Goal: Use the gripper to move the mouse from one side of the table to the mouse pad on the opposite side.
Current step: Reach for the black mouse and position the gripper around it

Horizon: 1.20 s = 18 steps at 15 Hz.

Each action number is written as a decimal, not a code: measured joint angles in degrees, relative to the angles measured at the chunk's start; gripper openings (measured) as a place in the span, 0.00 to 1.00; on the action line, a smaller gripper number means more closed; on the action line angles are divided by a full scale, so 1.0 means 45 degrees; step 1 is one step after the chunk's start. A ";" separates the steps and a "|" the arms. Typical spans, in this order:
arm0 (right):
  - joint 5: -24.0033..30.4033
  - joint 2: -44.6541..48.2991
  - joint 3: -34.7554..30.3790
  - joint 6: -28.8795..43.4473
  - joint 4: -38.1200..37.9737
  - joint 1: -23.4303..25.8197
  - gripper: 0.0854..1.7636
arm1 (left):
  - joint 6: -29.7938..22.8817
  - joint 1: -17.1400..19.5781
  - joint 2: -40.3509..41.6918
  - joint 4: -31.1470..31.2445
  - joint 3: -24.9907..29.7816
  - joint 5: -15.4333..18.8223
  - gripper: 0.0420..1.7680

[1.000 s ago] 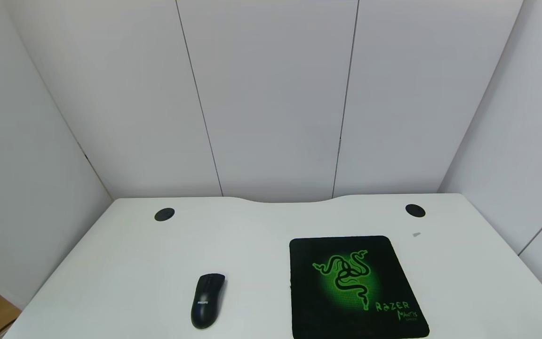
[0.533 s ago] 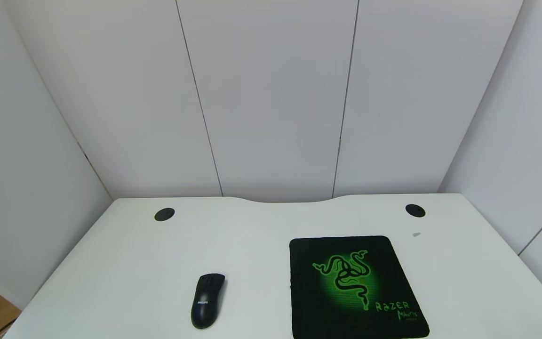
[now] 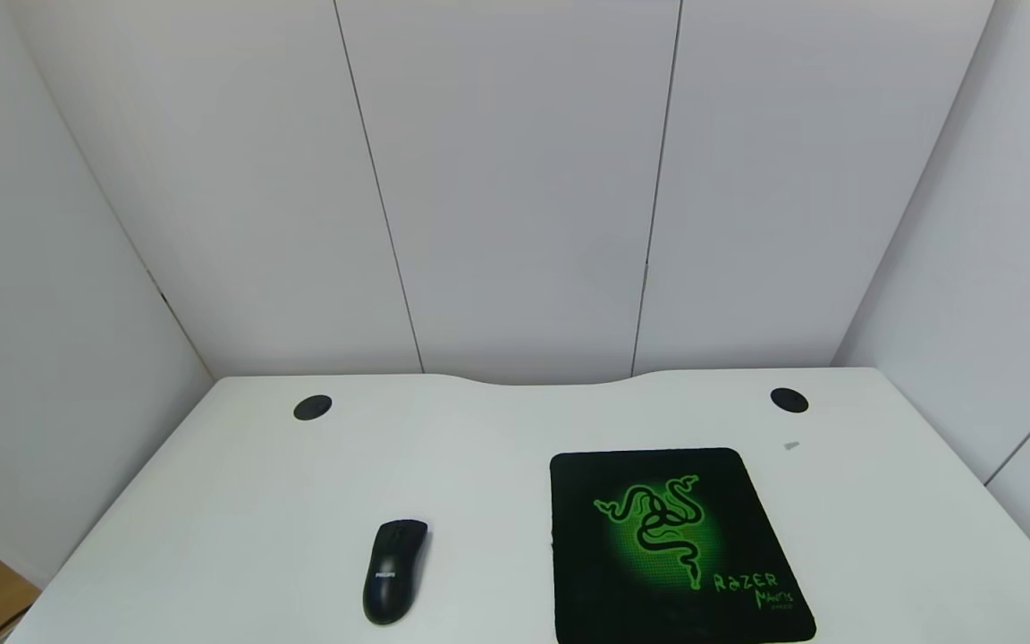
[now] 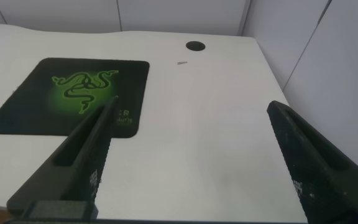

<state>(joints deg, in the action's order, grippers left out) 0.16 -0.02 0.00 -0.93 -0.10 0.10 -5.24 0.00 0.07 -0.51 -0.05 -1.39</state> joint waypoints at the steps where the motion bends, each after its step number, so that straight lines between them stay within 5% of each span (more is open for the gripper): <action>1: 0.0000 0.0000 0.0000 -0.0005 0.0005 0.0000 0.97 | 0.0000 0.0000 0.0000 -0.0005 0.0000 0.0000 0.97; 7: 0.0000 0.0000 0.0000 -0.0005 0.0000 0.0000 0.97 | 0.0298 0.0000 0.0000 0.0187 -0.0458 0.0079 0.97; 10: 0.0000 0.0000 0.0000 -0.0005 0.0000 0.0000 0.97 | 0.0328 0.0000 -0.0138 0.1726 -0.1747 0.0309 0.97; 18: -0.0005 0.0000 0.0000 -0.0005 0.0000 0.0000 0.97 | 0.0255 0.0000 -0.3365 0.2010 -0.3871 0.0393 0.97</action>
<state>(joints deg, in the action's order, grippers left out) 0.13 -0.02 0.00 -0.95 -0.10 0.10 -4.10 0.00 -15.07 8.53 -17.47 0.38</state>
